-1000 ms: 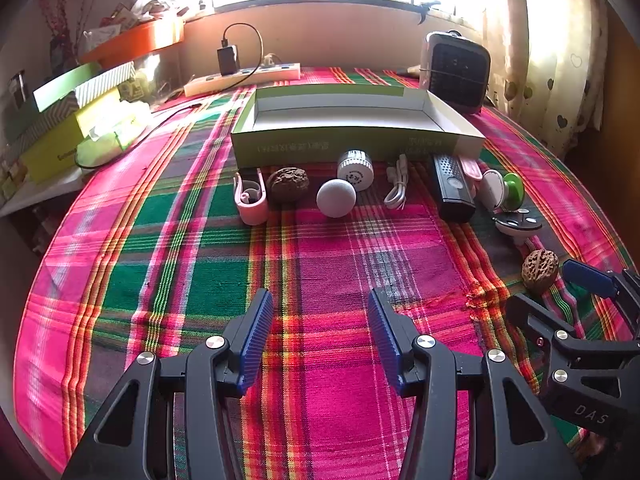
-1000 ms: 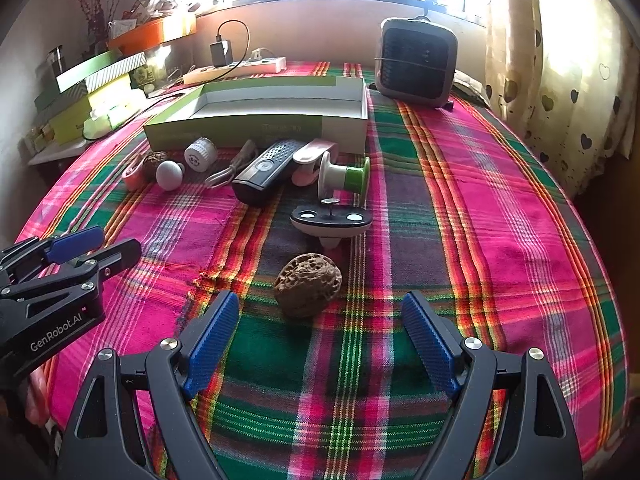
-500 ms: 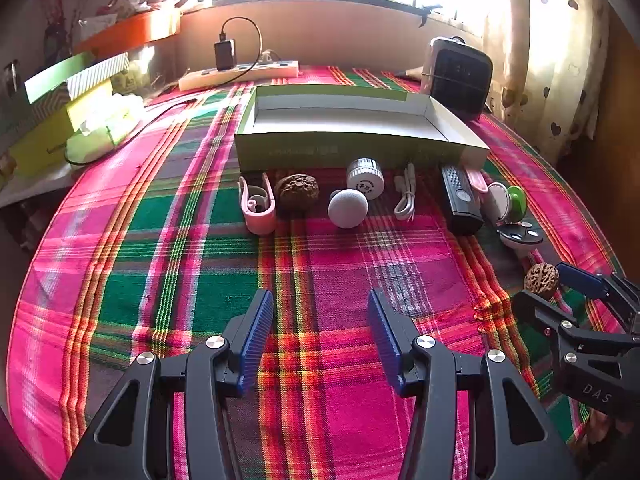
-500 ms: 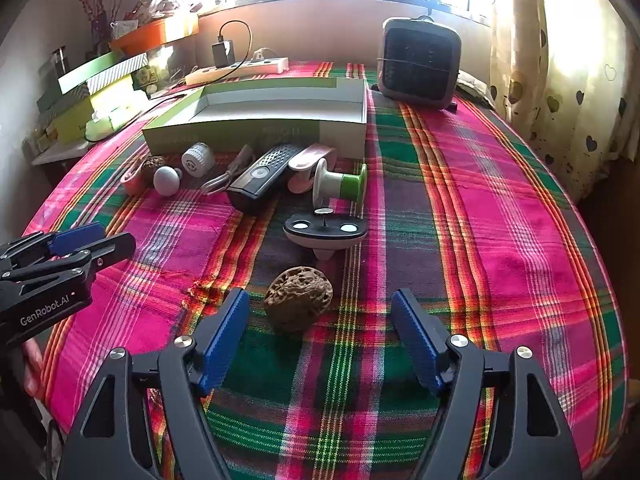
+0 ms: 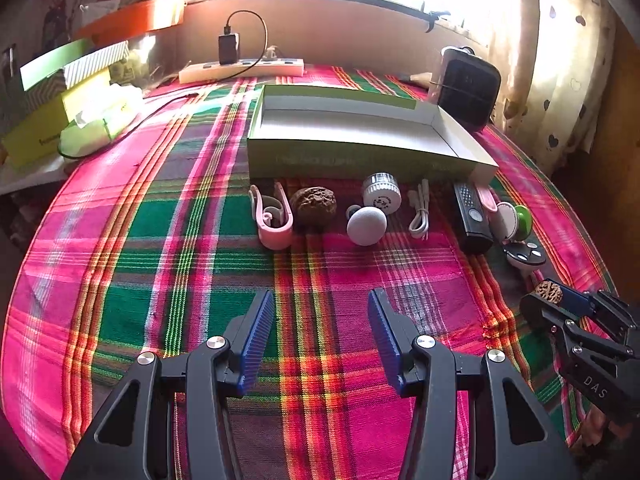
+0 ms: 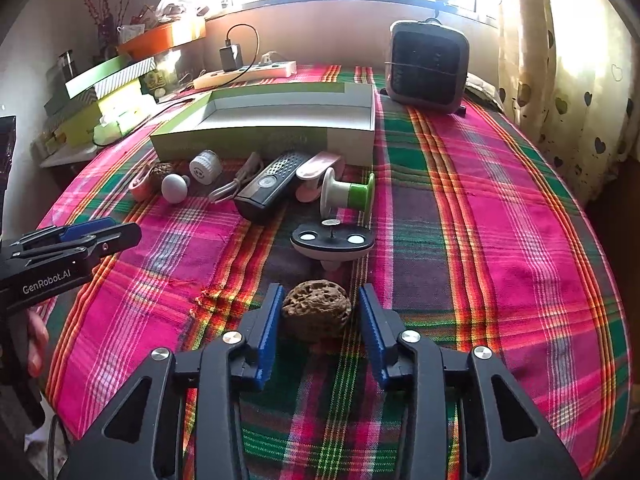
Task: Organize objects
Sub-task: 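Close right gripper on brown walnut while left gripper moves toward pink clip, then close left gripper on pink plastic clip while right gripper holds walnut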
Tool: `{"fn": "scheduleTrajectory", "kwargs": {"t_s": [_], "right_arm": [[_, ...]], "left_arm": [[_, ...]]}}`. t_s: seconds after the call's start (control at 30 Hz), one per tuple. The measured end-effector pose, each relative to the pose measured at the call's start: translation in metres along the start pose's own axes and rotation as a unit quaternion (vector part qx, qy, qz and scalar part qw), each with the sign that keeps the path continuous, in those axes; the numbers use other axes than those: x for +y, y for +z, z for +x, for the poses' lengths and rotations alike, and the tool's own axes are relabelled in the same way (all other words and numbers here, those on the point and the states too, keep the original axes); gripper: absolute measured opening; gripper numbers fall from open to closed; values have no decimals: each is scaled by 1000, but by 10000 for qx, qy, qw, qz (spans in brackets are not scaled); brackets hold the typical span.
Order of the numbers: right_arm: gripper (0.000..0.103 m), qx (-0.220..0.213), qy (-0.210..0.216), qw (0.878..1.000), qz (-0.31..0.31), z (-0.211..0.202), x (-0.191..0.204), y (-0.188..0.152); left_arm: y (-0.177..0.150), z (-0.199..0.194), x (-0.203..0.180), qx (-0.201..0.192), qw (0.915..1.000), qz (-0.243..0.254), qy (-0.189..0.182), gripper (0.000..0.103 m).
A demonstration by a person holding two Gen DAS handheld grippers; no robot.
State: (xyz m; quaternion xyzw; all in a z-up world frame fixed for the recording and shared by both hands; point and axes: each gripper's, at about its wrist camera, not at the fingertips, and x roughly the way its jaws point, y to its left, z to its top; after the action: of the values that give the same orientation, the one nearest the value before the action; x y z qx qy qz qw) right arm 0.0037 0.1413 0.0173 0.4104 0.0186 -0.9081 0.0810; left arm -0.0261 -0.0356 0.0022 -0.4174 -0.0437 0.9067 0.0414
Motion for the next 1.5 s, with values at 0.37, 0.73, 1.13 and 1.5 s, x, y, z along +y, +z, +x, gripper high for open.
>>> {"fn": "scheduleTrajectory", "kwargs": {"t_s": [0.37, 0.73, 1.13, 1.5], "right_arm": [[34, -5, 172, 9998, -47, 4, 4, 6], [34, 13, 304, 9994, -134, 8, 9, 13], [34, 43, 387, 9991, -177, 13, 14, 19], [34, 100, 473, 9987, -155, 18, 16, 22]], "left_arm": [[17, 6, 24, -63, 9997, -228, -8, 47], [36, 20, 33, -30, 9998, -202, 30, 47], [42, 29, 39, 48, 9996, -1, 268, 47], [52, 38, 43, 84, 9991, 146, 393, 47]]}}
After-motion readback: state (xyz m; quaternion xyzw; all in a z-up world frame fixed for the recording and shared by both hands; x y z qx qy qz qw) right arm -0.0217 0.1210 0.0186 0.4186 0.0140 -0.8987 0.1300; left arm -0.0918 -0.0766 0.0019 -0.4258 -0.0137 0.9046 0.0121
